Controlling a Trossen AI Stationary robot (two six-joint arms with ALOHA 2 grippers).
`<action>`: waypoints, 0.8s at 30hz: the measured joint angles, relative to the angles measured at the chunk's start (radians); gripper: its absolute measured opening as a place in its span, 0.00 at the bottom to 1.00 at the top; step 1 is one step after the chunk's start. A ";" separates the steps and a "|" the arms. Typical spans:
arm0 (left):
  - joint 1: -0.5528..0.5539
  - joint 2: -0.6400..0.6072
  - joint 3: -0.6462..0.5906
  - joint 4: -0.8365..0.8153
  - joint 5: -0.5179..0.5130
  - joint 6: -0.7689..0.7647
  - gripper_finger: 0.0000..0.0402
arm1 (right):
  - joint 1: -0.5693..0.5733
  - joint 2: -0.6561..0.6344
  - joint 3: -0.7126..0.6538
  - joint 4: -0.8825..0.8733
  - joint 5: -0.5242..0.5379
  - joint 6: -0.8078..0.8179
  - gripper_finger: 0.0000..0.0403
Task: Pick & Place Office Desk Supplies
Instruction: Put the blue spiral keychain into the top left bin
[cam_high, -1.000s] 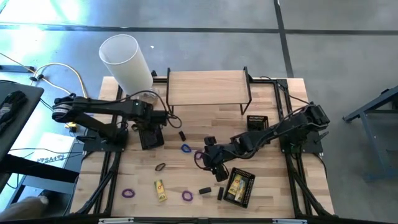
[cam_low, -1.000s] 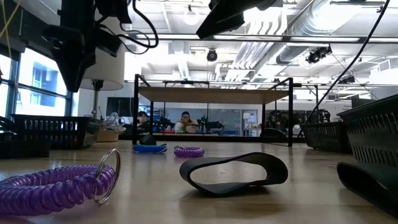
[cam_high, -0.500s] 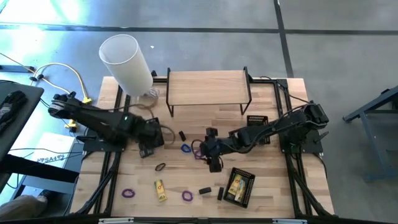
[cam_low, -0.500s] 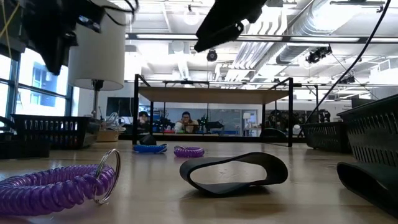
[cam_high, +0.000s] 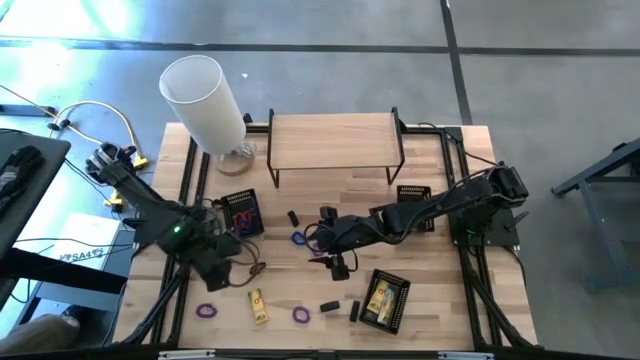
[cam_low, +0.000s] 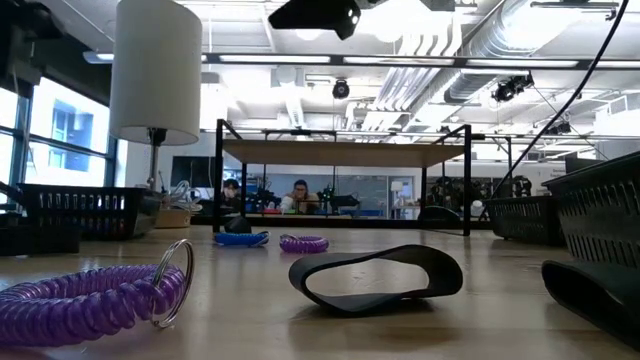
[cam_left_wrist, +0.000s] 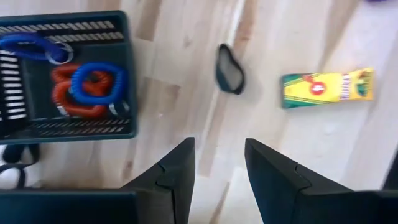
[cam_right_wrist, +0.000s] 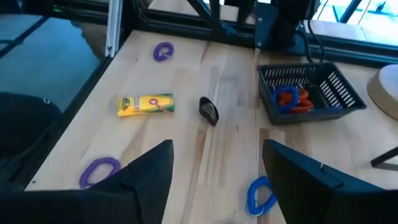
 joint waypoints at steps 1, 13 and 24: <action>-0.023 0.000 0.000 0.010 -0.011 -0.017 0.33 | 0.000 0.015 0.000 0.006 0.011 0.007 0.58; -0.211 0.020 0.000 0.070 -0.072 -0.158 0.33 | -0.028 0.231 -0.001 0.110 0.126 0.126 0.58; -0.216 0.072 0.000 0.070 -0.073 -0.123 0.33 | -0.072 0.384 0.000 0.171 0.126 0.184 0.58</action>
